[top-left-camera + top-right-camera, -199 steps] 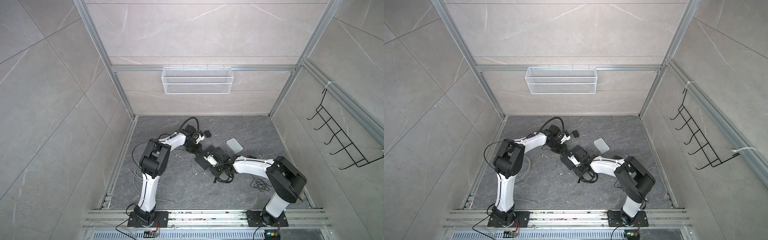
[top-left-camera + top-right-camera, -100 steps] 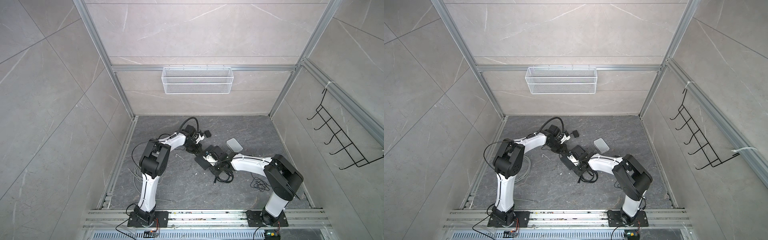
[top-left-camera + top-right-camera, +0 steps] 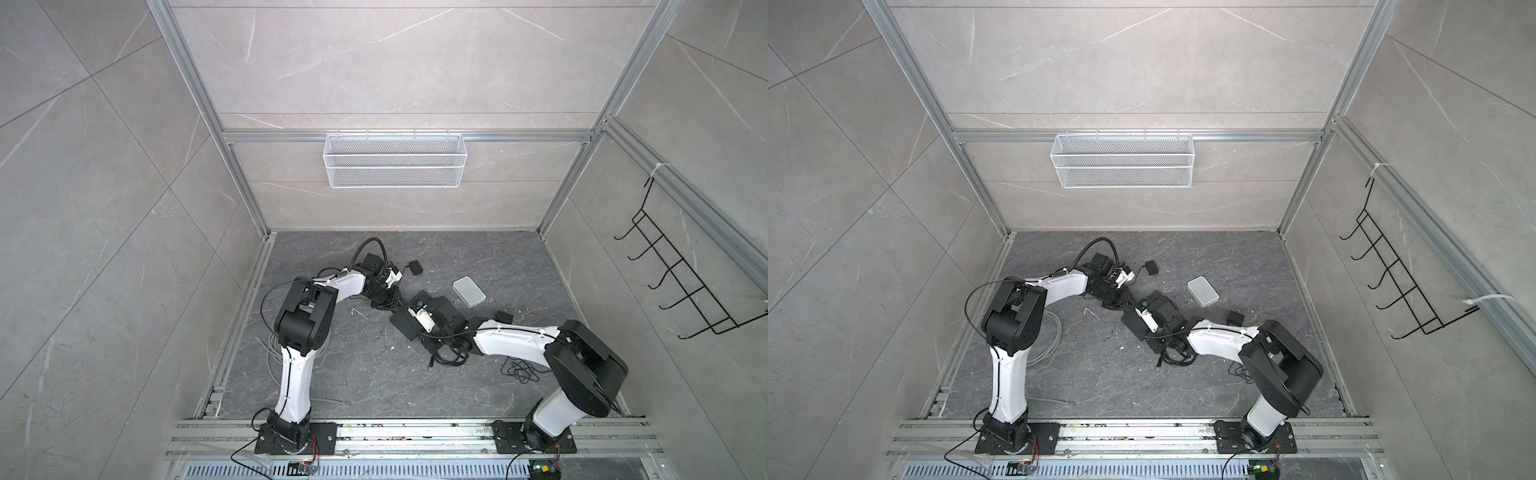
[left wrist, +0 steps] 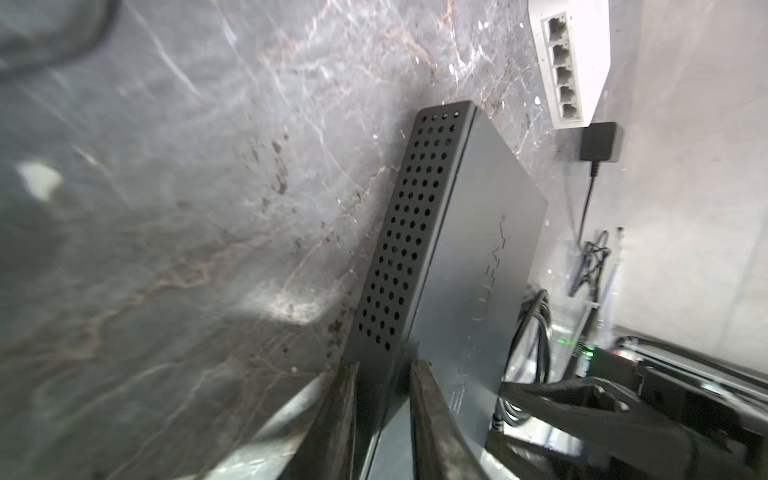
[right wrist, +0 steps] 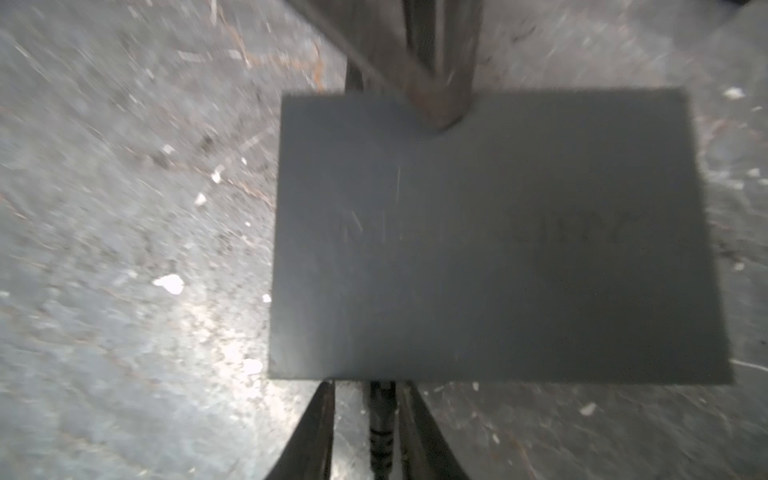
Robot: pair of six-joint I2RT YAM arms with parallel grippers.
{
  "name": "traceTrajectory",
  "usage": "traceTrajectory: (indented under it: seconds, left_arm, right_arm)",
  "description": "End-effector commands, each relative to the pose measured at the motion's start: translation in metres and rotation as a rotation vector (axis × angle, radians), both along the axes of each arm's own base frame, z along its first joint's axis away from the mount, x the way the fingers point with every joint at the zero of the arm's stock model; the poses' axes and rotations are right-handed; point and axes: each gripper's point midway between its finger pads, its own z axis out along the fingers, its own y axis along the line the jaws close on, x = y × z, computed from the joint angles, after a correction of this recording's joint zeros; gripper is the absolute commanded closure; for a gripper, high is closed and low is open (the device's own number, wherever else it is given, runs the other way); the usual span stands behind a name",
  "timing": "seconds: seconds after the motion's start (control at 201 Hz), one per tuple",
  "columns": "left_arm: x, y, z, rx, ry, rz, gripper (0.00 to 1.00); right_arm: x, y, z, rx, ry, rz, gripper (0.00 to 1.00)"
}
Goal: Insert the plug into the switch port
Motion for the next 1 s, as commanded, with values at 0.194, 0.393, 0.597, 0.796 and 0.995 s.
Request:
traceTrajectory:
  seconds: [0.194,0.393,0.597,0.796,0.995]
  left_arm:
    - [-0.026,0.020,-0.025,0.117,0.203,0.031,0.73]
    - [-0.022,0.018,-0.021,0.110,0.191,0.038,0.73]
    - [-0.020,0.017,-0.015,0.095,0.170,0.043,0.70]
    - [0.004,0.004,0.018,0.027,0.065,0.061,0.63]
    - [0.032,0.001,0.053,0.025,-0.076,0.090,0.61]
  right_arm:
    - [-0.013,-0.021,0.041,0.026,-0.040,-0.038,0.59]
    - [-0.015,-0.035,0.027,-0.022,0.081,-0.088,0.57]
    - [0.001,-0.040,0.031,-0.092,0.178,-0.195,0.55]
    - [0.025,-0.041,0.038,0.138,0.276,-0.422,0.44]
    - [0.033,-0.039,0.016,0.250,0.337,-0.591,0.42]
